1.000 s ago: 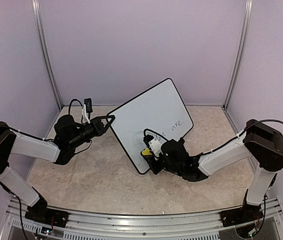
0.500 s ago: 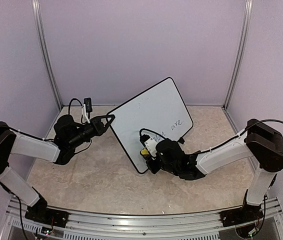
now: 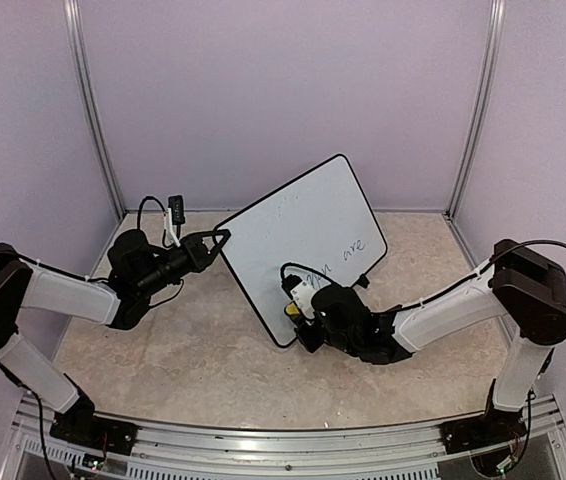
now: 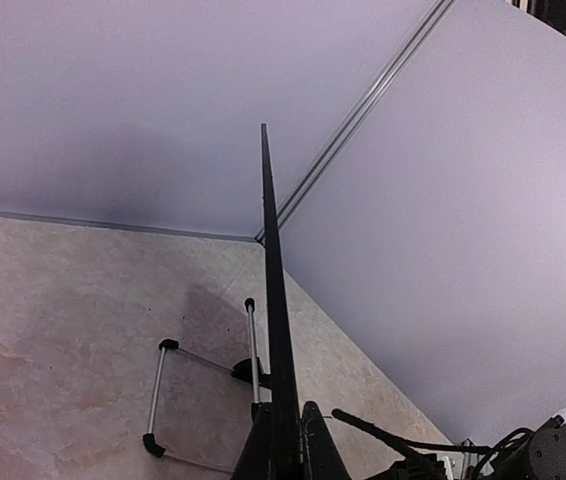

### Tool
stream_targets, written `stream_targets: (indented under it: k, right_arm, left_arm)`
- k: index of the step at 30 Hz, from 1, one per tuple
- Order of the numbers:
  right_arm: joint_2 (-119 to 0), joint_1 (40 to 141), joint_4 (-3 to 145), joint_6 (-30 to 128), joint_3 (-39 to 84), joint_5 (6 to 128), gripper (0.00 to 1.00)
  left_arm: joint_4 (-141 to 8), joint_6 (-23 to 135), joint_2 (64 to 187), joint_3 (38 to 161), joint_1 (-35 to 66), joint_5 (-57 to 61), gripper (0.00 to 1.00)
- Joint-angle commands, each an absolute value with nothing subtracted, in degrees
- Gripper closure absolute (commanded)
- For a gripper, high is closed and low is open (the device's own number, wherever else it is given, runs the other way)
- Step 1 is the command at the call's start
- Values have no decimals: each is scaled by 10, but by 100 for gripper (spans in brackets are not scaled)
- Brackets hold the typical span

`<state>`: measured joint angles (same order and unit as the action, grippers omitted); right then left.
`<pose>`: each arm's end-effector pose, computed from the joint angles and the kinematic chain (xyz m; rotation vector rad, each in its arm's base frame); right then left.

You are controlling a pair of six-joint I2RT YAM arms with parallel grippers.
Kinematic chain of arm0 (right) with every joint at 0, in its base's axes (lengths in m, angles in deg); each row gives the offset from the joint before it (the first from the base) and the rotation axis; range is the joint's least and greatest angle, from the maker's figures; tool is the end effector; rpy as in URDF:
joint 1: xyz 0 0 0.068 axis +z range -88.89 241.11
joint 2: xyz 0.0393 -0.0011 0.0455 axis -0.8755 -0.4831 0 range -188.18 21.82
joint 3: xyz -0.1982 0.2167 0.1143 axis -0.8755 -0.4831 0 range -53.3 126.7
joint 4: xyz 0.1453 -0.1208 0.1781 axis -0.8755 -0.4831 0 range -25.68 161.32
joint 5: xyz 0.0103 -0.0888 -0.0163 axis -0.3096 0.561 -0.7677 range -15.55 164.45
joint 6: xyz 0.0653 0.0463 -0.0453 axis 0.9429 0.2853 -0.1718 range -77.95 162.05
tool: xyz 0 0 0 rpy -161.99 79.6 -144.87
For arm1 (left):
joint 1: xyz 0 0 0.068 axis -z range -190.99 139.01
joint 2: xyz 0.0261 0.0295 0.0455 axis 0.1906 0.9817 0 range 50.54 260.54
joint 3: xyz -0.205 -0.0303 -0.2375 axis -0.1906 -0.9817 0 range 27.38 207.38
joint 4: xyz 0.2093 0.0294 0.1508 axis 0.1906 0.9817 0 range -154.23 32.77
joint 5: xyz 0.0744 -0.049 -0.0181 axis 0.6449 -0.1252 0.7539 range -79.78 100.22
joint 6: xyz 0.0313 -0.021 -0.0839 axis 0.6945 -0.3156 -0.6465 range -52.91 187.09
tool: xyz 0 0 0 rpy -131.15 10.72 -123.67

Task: Erase the whiteboard
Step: Erase the whiteboard at the center of the board.

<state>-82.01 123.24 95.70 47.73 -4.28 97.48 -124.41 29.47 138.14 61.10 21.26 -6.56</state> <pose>0.2211 0.3490 0.1720 -0.7613 1.9250 0.3088 0.2841 -0.2075 0.2767 0.1838 1.5738 -1.1887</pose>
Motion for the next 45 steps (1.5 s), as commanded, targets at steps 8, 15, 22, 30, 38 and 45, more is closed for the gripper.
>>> stream_targets:
  k: [8, 15, 22, 30, 38, 45]
  right_arm:
    - [-816, 1236, 926, 481, -61, 980, 100]
    - [-807, 1236, 941, 439, -19, 996, 100]
    - [-779, 1232, 945, 397, 6, 1015, 100]
    - [-800, 1197, 946, 407, 3, 980, 100]
    - [-795, 1195, 944, 474, -67, 962, 100]
    - [-772, 1194, 947, 508, -127, 957, 100]
  left_arm:
    - [-1299, 280, 1370, 616, 239, -143, 100]
    - [-1298, 280, 1373, 616, 239, -143, 100]
    - [-1299, 280, 1373, 617, 239, -143, 100]
    - [-1300, 279, 1375, 616, 240, -143, 100]
    - [-1295, 283, 1369, 616, 239, -139, 100]
    - [-1298, 281, 1371, 615, 239, -141, 100]
